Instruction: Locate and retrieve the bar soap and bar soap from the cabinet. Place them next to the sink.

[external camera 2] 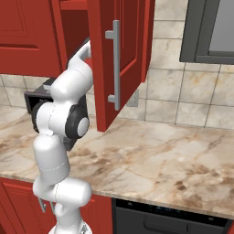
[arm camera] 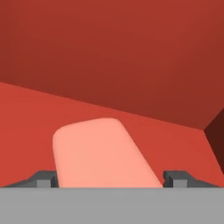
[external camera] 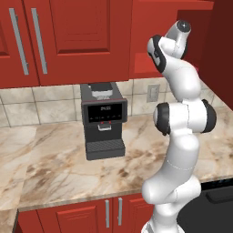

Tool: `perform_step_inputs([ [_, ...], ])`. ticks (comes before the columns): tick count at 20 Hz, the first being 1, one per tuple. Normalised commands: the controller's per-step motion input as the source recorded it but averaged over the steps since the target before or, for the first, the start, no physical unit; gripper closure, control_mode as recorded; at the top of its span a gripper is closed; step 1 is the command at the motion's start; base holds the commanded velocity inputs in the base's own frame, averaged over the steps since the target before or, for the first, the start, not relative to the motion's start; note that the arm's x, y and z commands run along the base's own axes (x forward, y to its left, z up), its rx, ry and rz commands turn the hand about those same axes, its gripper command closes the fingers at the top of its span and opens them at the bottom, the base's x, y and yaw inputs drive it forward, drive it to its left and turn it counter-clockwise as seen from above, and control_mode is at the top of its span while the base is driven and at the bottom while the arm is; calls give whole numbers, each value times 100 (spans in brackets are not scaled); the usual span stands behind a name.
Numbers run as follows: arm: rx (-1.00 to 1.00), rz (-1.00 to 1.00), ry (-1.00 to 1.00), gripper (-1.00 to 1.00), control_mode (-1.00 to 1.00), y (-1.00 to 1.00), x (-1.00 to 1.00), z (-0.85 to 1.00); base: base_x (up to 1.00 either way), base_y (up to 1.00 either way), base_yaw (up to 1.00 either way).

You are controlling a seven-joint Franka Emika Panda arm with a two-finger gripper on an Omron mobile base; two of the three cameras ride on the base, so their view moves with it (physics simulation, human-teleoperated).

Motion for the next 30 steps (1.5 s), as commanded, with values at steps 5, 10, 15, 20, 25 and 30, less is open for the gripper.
perform_step_inputs([
  [5, 0, 0, 0, 100, -100, 4, -5, 0, 0, 0, 0],
  [10, 0, -1, 0, 100, -100, 4, -12, 0, 0, 0, 0],
  [15, 0, -2, -2, 100, -100, 1, -19, 1, 0, 0, 0],
  [20, 0, -5, -2, 100, -100, 16, -28, 0, 0, 0, 0],
  [25, 0, -6, -3, 100, -100, 20, -35, 0, 0, 0, 0],
  [30, 0, -5, -2, 100, -100, 13, -37, 0, 0, 0, 0],
])
